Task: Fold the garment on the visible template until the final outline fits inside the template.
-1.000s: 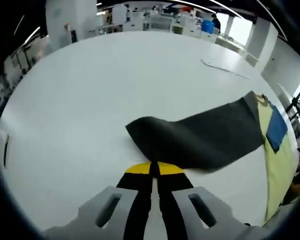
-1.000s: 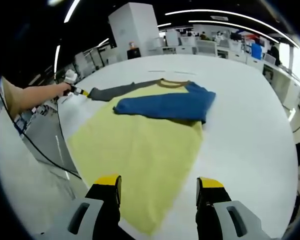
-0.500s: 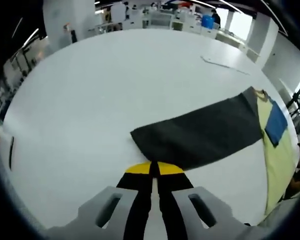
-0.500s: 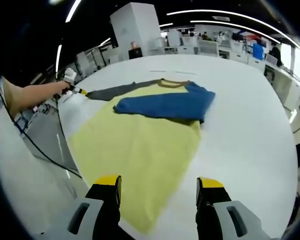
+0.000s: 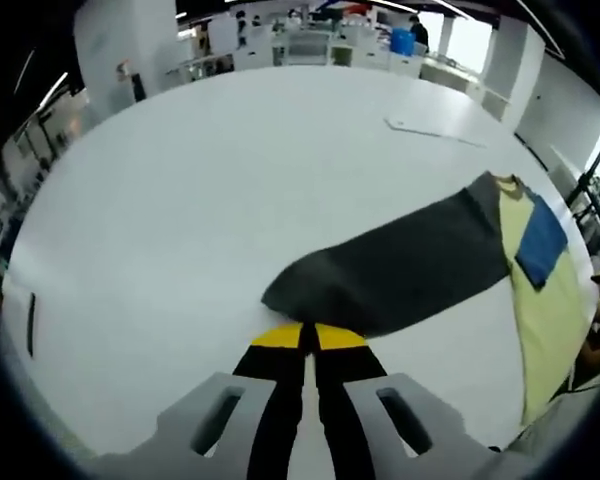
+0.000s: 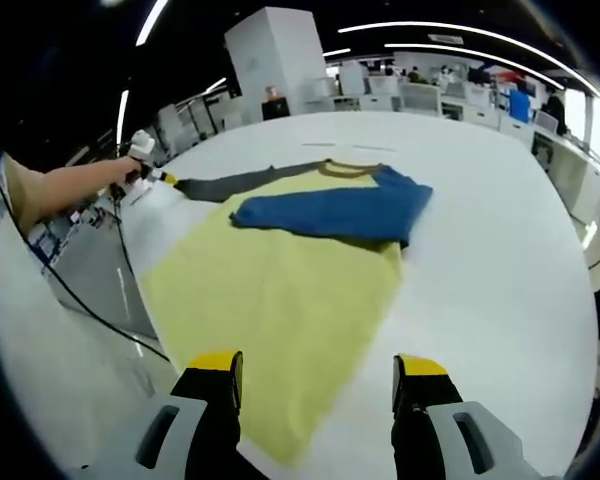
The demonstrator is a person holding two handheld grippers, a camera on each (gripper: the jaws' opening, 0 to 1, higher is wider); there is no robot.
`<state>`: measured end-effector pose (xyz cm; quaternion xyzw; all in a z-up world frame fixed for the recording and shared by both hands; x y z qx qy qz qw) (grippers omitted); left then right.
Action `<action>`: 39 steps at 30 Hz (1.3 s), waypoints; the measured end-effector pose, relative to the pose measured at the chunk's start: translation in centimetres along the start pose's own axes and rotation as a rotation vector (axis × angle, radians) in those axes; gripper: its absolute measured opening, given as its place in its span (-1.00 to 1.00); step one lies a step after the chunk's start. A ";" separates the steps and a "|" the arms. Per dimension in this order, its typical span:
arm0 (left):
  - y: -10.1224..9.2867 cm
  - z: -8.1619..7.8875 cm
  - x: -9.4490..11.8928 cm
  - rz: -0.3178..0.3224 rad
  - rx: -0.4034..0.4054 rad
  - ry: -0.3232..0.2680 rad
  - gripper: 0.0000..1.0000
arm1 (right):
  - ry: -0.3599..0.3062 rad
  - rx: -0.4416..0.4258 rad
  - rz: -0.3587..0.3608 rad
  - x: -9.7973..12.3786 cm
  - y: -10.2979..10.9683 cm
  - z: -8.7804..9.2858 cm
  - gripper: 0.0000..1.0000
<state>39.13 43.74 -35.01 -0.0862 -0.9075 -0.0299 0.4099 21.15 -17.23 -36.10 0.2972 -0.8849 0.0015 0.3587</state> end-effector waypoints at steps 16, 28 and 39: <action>-5.3 -3.4 1.1 0.084 -0.119 -0.024 -1.00 | -0.012 -0.002 -0.014 0.5 -0.3 0.7 0.17; -8.9 -5.1 1.6 0.139 -0.203 -0.012 -1.00 | -0.025 0.001 -0.025 0.7 -0.4 0.4 0.18; -13.0 -6.3 2.7 0.202 -0.272 -0.005 -1.00 | -0.030 -0.009 -0.029 0.5 -0.6 0.7 0.18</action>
Point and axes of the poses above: the point that each gripper's makers call its tool centre point, and the gripper's own axes: x roughly backward along the fingers, y roughly to its left, z roughly out of its underside, the point moved 3 cm from there along x, roughly backward along the fingers, and after that the axes turned 6 degrees about -y, right-handed, at the moved point
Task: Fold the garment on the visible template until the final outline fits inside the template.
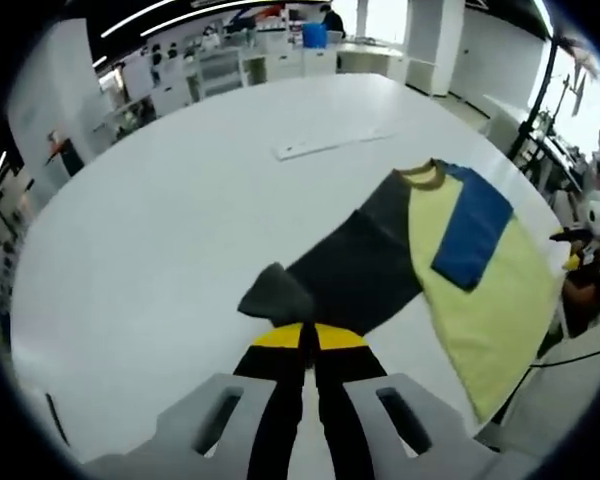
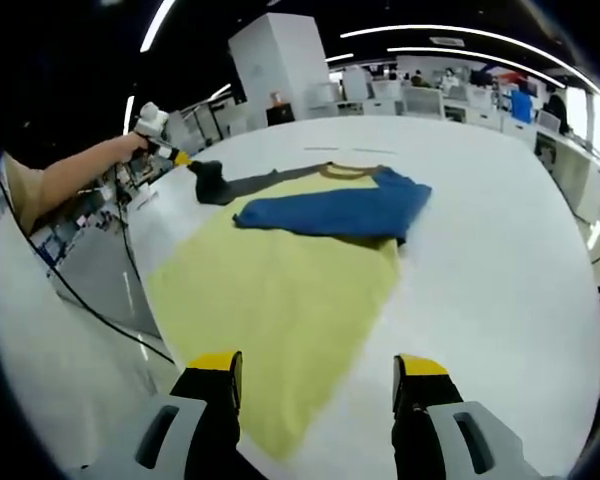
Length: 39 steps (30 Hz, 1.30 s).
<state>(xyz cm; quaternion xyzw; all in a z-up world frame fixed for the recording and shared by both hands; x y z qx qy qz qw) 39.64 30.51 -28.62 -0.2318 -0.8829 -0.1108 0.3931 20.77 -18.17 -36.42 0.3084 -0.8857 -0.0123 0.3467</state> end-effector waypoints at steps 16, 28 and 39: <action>-5.0 -2.2 -0.2 0.094 -0.104 0.012 -1.00 | -0.003 -0.012 -0.001 0.3 -0.1 0.5 0.18; -8.2 -4.7 -1.2 0.172 -0.170 -0.004 -1.00 | -0.012 -0.020 0.006 1.0 -0.2 0.8 0.18; -10.2 -6.2 -2.4 0.221 -0.196 -0.015 -1.00 | -0.014 -0.028 0.008 1.0 -0.3 1.1 0.17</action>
Point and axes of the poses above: the point that each gripper's makers call its tool centre point, and the gripper's own axes: x roughly backward along the fingers, y roughly to its left, z roughly out of its underside, the point moved 3 cm from there along x, roughly backward along the fingers, and after that the axes turned 6 degrees about -y, right-handed, at the moved point
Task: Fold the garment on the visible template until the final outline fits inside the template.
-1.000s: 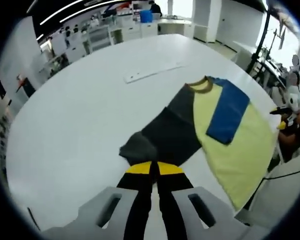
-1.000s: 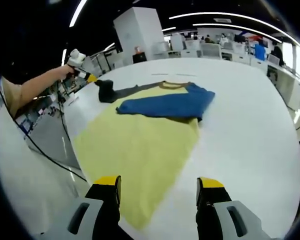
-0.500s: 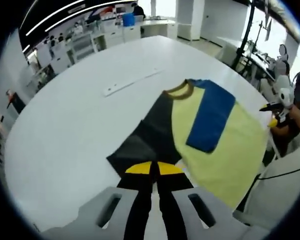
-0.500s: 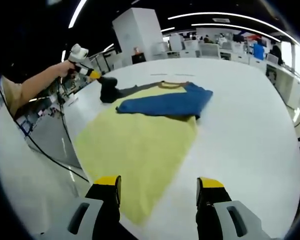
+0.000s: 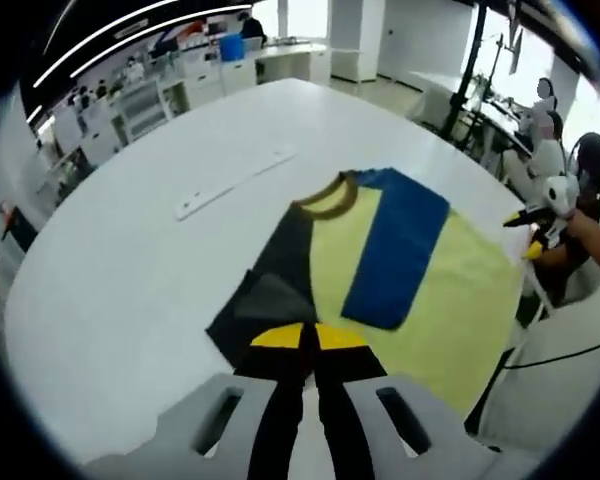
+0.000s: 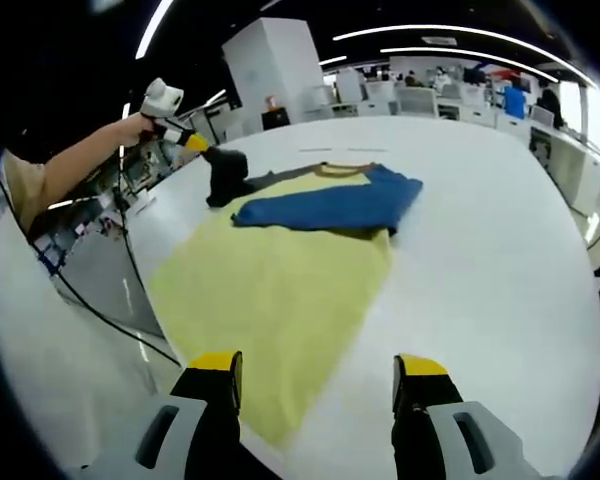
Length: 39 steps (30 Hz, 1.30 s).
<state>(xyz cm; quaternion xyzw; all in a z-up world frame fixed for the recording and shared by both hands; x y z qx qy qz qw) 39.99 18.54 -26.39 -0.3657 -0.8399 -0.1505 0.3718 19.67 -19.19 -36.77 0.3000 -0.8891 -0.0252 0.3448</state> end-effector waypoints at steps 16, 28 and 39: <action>-2.1 -2.7 -1.8 0.067 -0.026 -0.023 -1.00 | 0.002 -0.009 -0.002 -0.4 -0.4 0.0 0.17; -4.3 -4.5 -3.4 0.118 -0.051 -0.038 -1.00 | 0.003 -0.013 -0.006 -0.5 -0.4 0.2 0.17; -6.2 -6.1 -4.5 0.152 -0.068 -0.058 -1.00 | 0.000 -0.012 -0.009 -0.3 -0.3 0.2 0.17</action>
Point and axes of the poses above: the point that each gripper's makers call its tool centre point, and the gripper's own axes: x roughly backward along the fingers, y roughly to its left, z roughly out of its underside, the point moved 3 cm from there along x, roughly backward along the fingers, and after that the axes turned 6 degrees about -y, right-handed, at the moved point
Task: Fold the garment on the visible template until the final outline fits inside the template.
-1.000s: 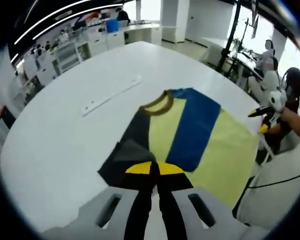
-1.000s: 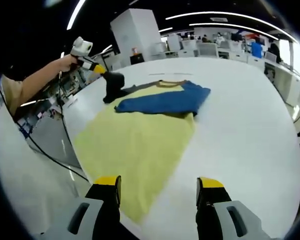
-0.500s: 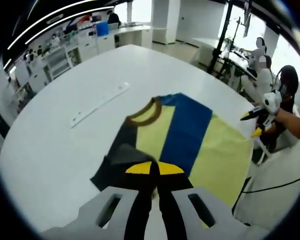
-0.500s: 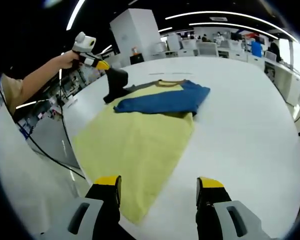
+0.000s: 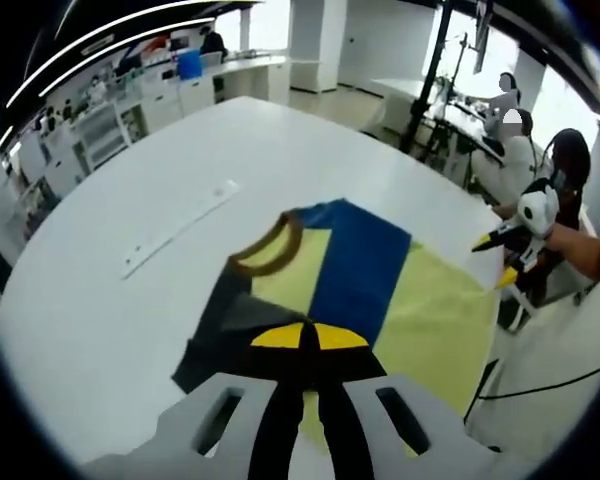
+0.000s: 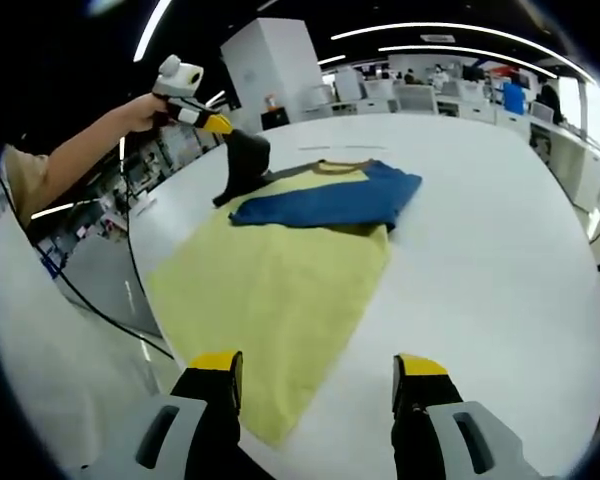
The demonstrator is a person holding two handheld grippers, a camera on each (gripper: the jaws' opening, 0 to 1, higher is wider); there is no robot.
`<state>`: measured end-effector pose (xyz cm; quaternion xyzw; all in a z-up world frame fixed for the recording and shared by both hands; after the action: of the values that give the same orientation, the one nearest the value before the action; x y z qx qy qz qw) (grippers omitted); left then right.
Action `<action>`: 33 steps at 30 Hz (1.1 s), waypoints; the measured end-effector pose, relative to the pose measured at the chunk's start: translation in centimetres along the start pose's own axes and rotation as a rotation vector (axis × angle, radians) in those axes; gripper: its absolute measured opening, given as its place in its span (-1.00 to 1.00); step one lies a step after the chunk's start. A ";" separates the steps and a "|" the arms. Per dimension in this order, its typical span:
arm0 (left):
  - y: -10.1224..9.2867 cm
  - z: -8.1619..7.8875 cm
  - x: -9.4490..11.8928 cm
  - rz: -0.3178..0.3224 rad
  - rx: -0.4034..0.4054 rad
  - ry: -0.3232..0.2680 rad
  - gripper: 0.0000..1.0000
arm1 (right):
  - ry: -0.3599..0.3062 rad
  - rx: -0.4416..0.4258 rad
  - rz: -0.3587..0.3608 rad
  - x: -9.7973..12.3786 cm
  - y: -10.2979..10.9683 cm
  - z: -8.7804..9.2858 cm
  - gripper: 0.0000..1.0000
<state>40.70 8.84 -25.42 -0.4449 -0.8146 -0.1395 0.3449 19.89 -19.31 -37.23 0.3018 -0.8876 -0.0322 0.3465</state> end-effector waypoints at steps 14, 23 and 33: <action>-2.0 -2.5 -2.2 0.048 -0.019 -0.030 -1.00 | 0.006 0.003 0.000 0.2 -0.1 0.0 0.17; -3.6 -4.5 -4.0 0.089 -0.033 -0.047 -1.00 | 0.002 0.000 0.000 0.1 -0.1 0.0 0.17; -4.7 -5.9 -5.9 0.121 -0.018 -0.063 -1.00 | 0.002 -0.009 0.007 0.3 -0.3 0.4 0.17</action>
<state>41.53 -0.66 -24.80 -0.5007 -0.7953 -0.1113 0.3230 19.61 -19.76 -37.39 0.2969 -0.8882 -0.0346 0.3490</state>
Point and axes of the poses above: the point that each gripper's makers call its tool centre point, and the gripper's own axes: x roughly backward along the fingers, y roughly to its left, z roughly out of its underside, the point moved 3 cm from there along x, roughly backward along the fingers, and after that the axes turned 6 degrees about -y, right-handed, at the moved point
